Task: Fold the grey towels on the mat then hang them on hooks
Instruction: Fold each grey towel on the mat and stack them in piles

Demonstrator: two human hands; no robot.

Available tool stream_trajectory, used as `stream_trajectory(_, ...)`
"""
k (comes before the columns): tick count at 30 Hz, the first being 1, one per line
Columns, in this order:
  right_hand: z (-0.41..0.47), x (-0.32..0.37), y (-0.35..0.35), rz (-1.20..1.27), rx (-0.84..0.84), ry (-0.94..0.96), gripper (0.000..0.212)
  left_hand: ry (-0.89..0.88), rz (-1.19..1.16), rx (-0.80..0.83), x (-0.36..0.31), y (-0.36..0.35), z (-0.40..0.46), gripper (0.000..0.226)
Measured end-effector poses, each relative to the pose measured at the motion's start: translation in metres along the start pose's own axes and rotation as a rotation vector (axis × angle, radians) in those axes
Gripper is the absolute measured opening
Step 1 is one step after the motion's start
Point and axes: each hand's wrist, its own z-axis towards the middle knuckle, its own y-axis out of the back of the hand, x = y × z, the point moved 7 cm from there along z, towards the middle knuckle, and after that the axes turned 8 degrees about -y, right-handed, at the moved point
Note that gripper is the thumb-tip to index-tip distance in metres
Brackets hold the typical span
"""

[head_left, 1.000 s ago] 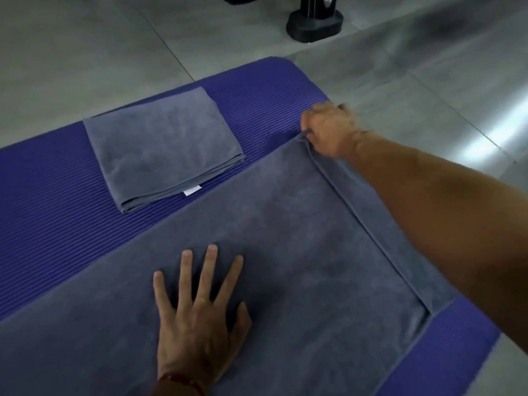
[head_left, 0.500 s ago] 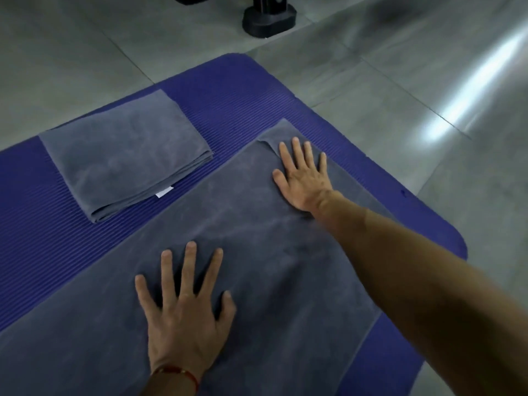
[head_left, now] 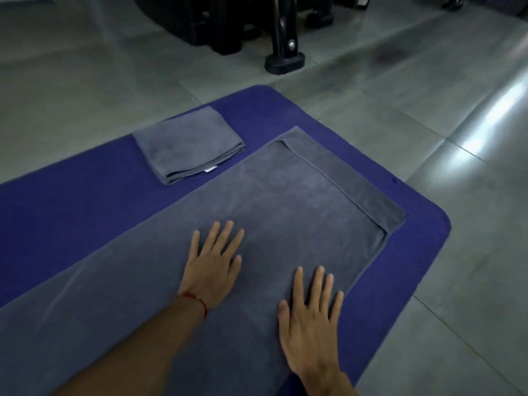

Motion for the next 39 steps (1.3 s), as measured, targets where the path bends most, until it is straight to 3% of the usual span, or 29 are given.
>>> stream_trajectory(2,-0.032,0.025,-0.008,0.015,0.005,0.057,0.074,-0.064,0.033,0.009,0.012,-0.005,-0.079,0.058)
stream_trajectory(4,-0.072,0.064,-0.015,0.007,0.028,0.228,0.069,-0.022,0.042,0.014,0.032,-0.012,-0.180,0.058)
stream_trajectory(8,-0.179,0.154,-0.036,0.001,0.138,0.761,0.070,0.280,0.049,0.064,0.089,-0.024,-0.362,0.055)
stream_trajectory(14,-0.324,0.222,-0.065,-0.024,0.354,1.194,0.067,0.499,-0.051,0.083,0.139,-0.009,-0.479,0.055)
stream_trajectory(17,-0.354,0.241,-0.073,-0.077,0.481,1.200,0.075,0.581,-0.102,-0.017,0.176,0.007,-0.468,0.051)
stream_trajectory(20,-0.367,0.251,-0.081,-0.145,0.560,1.164,0.089,0.651,-0.249,-0.129,0.227,0.010,-0.440,0.031)
stream_trajectory(24,-0.375,0.252,-0.087,-0.210,0.574,1.152,0.099,0.800,-0.377,-0.011,0.283,0.009,-0.401,0.047)
stream_trajectory(31,-0.368,0.258,-0.071,-0.036,0.455,1.080,0.055,0.989,-0.582,-0.082,0.331,0.028,-0.371,0.052)
stream_trajectory(33,-0.356,0.255,-0.057,0.171,0.463,1.053,0.036,1.072,-0.747,-0.163,0.330,0.025,-0.374,0.045)
stream_trajectory(35,-0.330,0.250,-0.045,0.449,0.560,0.901,0.019,1.101,-0.833,-0.204,0.327,0.026,-0.376,0.033)
stream_trajectory(39,-0.254,0.231,0.002,0.757,0.676,0.673,0.018,1.003,-0.871,-0.318,0.311,0.055,-0.362,0.025)
